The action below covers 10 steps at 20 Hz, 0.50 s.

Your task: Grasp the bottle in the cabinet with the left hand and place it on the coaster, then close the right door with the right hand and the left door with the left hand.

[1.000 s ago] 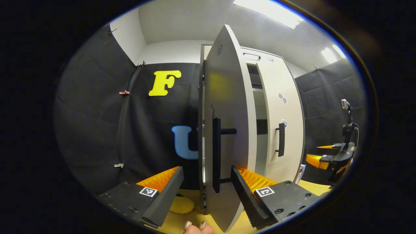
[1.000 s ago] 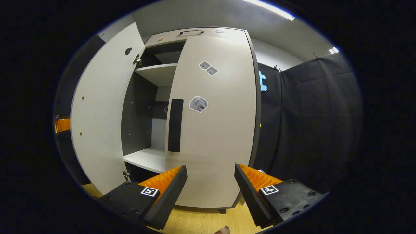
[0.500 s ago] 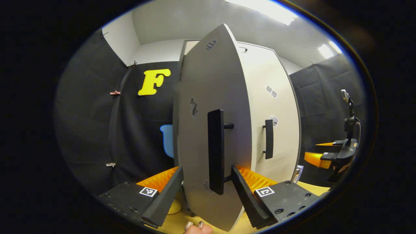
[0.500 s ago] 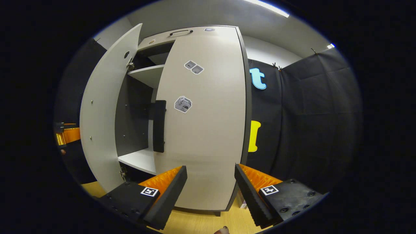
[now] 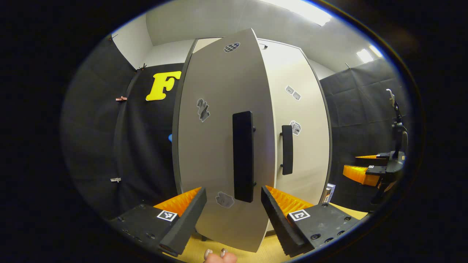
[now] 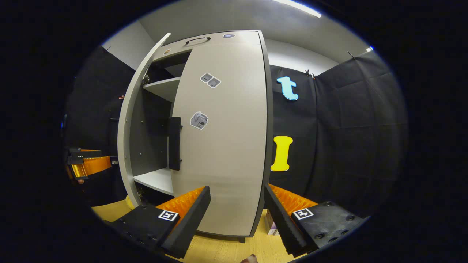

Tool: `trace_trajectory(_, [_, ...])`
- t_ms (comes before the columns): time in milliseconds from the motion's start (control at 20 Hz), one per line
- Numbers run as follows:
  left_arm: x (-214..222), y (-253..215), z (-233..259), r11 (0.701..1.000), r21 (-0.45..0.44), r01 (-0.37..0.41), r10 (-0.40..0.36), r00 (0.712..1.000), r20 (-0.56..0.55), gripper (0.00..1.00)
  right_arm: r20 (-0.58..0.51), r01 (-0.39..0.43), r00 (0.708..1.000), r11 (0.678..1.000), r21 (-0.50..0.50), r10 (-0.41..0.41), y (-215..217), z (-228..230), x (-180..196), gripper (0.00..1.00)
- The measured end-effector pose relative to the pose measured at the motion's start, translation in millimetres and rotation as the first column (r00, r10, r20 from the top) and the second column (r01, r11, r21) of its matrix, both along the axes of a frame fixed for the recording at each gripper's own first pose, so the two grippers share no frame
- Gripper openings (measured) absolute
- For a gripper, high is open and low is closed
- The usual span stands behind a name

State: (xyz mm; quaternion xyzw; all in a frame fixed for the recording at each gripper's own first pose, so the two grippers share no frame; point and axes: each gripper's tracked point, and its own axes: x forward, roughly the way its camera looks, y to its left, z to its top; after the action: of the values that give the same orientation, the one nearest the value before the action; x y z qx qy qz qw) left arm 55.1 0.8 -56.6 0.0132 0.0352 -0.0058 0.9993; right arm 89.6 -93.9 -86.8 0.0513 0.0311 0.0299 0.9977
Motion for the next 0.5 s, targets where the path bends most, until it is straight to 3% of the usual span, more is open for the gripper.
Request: trace_trajectory(500, [-7,-9,-14,1.000,-0.003,0.007,-0.007,1.000,-0.018,0.95,0.019,-0.042,0.999,0.999,0.024,0.042,17,10,6,0.97])
